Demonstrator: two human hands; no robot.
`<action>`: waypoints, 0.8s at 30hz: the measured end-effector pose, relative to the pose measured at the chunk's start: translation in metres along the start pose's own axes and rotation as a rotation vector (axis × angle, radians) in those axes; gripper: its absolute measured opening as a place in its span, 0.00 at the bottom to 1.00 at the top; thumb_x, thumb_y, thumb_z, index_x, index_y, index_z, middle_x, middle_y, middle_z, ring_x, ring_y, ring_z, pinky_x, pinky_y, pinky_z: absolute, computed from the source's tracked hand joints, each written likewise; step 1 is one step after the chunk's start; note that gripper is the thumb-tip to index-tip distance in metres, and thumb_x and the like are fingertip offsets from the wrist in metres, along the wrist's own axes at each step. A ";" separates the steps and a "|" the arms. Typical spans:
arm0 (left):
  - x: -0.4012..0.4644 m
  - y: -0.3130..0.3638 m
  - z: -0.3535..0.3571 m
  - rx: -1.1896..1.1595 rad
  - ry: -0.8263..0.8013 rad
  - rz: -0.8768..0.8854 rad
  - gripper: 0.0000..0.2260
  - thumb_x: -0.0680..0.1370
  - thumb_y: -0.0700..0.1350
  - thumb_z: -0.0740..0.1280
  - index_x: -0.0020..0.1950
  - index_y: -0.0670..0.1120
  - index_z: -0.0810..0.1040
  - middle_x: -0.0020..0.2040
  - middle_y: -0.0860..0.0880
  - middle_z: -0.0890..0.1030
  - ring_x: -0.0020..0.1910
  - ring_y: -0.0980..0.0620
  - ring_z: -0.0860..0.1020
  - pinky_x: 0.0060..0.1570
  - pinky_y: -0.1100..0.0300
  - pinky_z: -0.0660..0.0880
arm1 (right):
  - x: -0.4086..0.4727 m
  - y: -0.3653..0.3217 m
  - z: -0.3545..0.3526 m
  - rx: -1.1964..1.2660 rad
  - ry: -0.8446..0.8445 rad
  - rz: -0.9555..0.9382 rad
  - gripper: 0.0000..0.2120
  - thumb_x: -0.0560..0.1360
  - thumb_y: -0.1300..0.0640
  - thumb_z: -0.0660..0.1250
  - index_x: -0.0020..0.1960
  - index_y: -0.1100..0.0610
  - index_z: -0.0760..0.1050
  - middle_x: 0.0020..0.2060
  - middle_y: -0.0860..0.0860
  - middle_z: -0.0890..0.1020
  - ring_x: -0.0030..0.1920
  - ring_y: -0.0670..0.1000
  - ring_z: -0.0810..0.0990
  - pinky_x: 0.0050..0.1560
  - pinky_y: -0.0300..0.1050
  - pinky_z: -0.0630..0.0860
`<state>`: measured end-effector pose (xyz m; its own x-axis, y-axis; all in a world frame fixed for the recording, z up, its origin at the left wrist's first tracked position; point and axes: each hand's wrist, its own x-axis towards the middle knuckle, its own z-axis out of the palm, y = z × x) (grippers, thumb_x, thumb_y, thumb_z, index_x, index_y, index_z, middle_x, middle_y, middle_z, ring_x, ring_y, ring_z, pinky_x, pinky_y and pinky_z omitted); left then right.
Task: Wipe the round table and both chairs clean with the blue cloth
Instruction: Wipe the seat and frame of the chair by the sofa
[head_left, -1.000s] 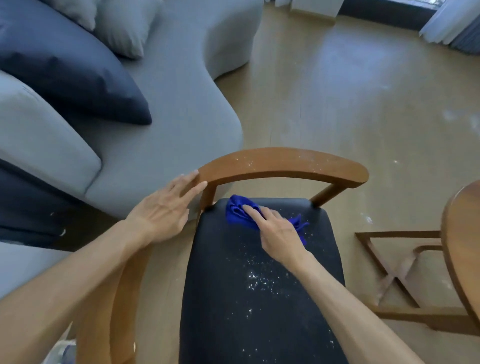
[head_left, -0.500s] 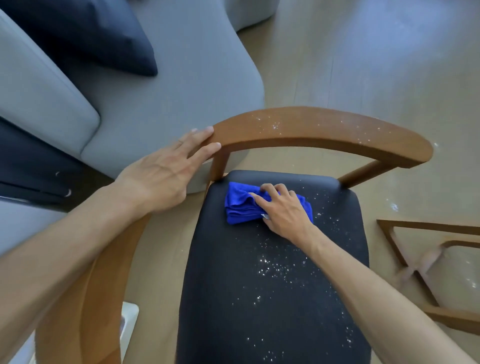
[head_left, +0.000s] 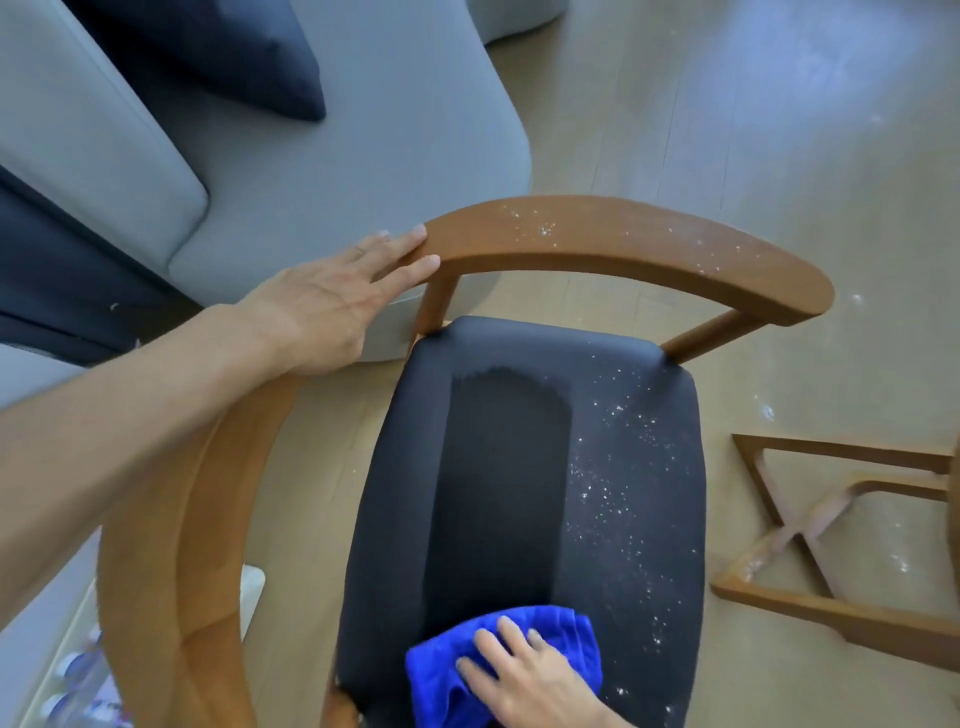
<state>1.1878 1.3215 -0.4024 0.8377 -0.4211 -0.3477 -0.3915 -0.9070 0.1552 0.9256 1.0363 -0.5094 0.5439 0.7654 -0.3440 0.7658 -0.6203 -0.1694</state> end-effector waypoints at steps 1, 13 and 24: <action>-0.003 0.000 0.000 0.009 -0.016 0.001 0.38 0.77 0.33 0.53 0.77 0.59 0.38 0.76 0.61 0.32 0.78 0.56 0.41 0.71 0.49 0.64 | -0.001 0.005 -0.009 0.018 -0.021 -0.032 0.04 0.67 0.53 0.68 0.37 0.43 0.78 0.33 0.42 0.78 0.33 0.46 0.76 0.26 0.37 0.71; -0.002 0.002 -0.002 0.012 0.000 0.005 0.44 0.73 0.31 0.55 0.76 0.60 0.33 0.74 0.60 0.28 0.77 0.57 0.37 0.70 0.56 0.65 | 0.209 0.175 -0.106 0.039 0.202 0.618 0.32 0.75 0.67 0.59 0.75 0.50 0.57 0.74 0.56 0.59 0.68 0.63 0.63 0.64 0.61 0.67; -0.004 0.001 0.002 -0.002 0.020 -0.003 0.40 0.74 0.33 0.55 0.78 0.57 0.38 0.77 0.58 0.33 0.77 0.56 0.40 0.71 0.55 0.60 | 0.088 -0.011 -0.017 -0.102 -0.130 0.235 0.15 0.74 0.59 0.61 0.55 0.48 0.83 0.57 0.58 0.82 0.52 0.65 0.82 0.43 0.58 0.81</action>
<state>1.1829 1.3222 -0.4027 0.8462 -0.4187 -0.3295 -0.3883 -0.9081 0.1567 0.9705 1.1135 -0.5216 0.6673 0.5700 -0.4794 0.6578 -0.7529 0.0205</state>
